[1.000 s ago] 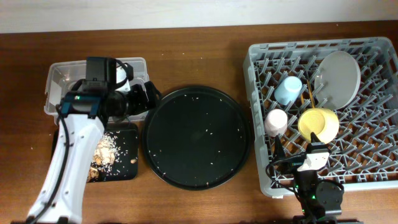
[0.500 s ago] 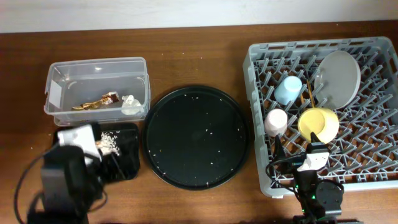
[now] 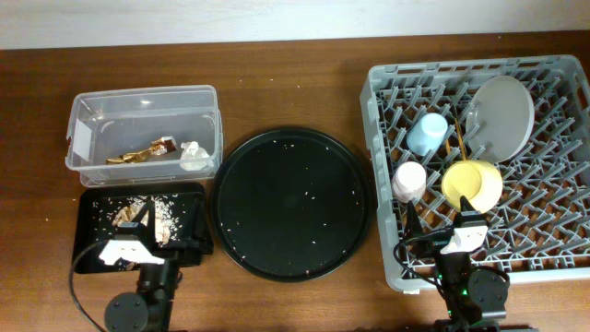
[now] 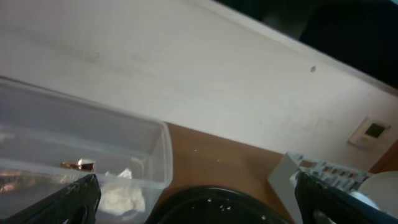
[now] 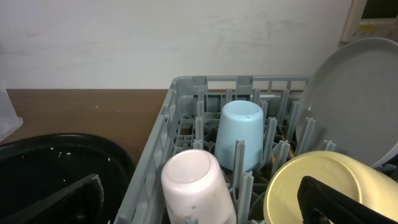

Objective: Sort waste into correct bins and load items into the dishwasher rack

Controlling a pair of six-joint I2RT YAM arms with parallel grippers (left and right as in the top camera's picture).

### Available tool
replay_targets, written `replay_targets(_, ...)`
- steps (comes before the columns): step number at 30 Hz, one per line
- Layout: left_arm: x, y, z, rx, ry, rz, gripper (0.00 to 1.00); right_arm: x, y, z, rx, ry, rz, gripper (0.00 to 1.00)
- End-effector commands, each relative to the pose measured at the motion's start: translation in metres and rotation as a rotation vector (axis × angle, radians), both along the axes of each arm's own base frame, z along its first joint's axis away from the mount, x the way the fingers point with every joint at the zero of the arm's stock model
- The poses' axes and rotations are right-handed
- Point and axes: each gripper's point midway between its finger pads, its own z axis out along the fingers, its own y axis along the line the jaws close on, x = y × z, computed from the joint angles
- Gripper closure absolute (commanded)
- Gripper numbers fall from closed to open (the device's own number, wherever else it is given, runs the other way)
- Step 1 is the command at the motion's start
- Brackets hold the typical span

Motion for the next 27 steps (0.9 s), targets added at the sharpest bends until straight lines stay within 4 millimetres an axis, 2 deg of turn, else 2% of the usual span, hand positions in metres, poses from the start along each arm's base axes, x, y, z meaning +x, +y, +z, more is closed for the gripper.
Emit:
replay_targets(1, 0.002, 0.004, -0.024, 0.012, 0.016, 0.019, 0.01, 0.000, 0.000, -0.002, 0.011, 0.003, -0.004, 0.02)
replay_targets(6, 0.006, 0.012, -0.064, 0.013, 0.093, 0.067, 0.01, 0.000, 0.000, -0.002, 0.011, 0.003, -0.003, 0.02)
replay_targets(7, 0.006, 0.016, -0.071, 0.057, 0.117, 0.087, 0.01, 0.000, 0.000, -0.002, 0.011, 0.003, -0.004, 0.02)
replay_targets(12, 0.006, 0.017, -0.071, 0.392, 0.089, 0.082, 0.01, 0.000, 0.000, -0.002, 0.011, 0.003, -0.004, 0.02)
replay_targets(14, 0.006, 0.017, -0.071, 0.470, 0.083, 0.081, 0.01, 0.000, 0.000, -0.002, 0.011, 0.003, -0.004, 0.02)
replay_targets(27, 0.006, 0.017, -0.071, 0.472, 0.082, 0.080, 0.01, 0.000, 0.000, -0.002, 0.011, 0.003, -0.004, 0.02)
